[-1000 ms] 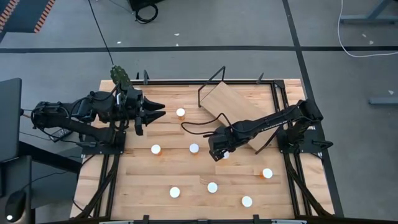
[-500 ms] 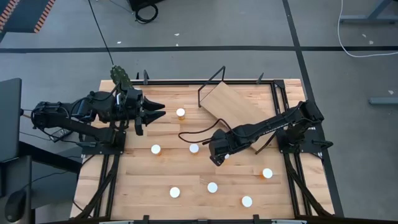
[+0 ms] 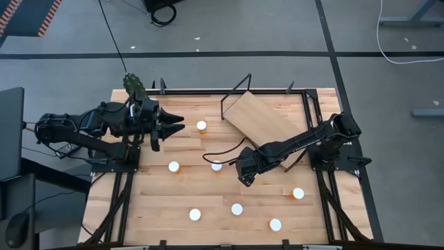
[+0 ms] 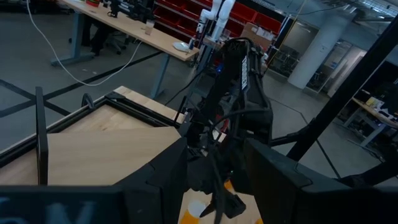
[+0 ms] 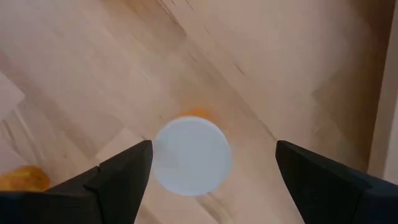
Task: Pick and place medicine bottles onto shelf by color
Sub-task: Put the orange pill bottle to the right on the shelf
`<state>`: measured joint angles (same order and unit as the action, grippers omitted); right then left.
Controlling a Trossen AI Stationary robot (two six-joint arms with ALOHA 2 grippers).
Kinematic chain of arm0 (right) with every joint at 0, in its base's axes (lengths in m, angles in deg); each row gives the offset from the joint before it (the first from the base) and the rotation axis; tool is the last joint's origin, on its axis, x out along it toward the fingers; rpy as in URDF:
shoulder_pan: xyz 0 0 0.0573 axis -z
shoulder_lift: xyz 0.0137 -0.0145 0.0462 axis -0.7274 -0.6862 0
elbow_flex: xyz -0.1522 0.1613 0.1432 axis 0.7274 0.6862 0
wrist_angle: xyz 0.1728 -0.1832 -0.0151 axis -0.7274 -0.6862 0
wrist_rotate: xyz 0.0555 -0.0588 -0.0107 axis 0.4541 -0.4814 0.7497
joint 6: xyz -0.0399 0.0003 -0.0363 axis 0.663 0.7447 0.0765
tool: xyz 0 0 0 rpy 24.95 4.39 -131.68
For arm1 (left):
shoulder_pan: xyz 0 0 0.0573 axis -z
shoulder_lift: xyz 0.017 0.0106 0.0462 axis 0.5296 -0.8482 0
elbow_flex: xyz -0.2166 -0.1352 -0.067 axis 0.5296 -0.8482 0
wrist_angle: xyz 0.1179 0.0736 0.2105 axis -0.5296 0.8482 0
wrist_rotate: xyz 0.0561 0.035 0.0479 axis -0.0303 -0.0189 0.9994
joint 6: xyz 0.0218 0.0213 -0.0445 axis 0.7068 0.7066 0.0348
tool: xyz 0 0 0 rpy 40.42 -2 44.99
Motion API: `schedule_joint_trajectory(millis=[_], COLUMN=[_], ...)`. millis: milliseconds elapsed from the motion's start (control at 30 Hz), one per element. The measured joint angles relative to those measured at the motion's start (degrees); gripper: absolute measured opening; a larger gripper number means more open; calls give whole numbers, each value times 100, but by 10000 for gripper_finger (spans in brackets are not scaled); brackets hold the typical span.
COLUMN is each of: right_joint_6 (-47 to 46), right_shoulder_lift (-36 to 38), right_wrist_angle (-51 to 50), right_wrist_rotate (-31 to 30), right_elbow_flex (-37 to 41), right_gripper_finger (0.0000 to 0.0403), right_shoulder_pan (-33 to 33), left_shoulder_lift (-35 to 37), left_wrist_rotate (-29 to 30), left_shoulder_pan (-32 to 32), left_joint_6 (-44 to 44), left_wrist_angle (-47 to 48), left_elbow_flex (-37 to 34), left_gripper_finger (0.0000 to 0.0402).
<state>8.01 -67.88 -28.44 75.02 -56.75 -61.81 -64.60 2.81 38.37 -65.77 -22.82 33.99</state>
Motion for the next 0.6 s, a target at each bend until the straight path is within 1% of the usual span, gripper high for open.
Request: schedule_joint_trajectory(millis=[233,433,600], right_joint_6=[-65,-191,-185], right_shoulder_lift=[2,2,2], right_wrist_angle=[370,395,597], right_wrist_rotate=[95,93,169], right_elbow_flex=[92,255,342], right_gripper_finger=[349,349,332], right_shoulder_pan=[-131,-125,-129], left_shoulder_lift=[0,0,0], left_wrist_rotate=[2,0,2], left_shoulder_pan=[0,0,0], left_joint_6=[-2,-2,-2], left_wrist_angle=[0,0,-2], left_elbow_flex=[0,0,0], left_gripper_finger=[167,167,167])
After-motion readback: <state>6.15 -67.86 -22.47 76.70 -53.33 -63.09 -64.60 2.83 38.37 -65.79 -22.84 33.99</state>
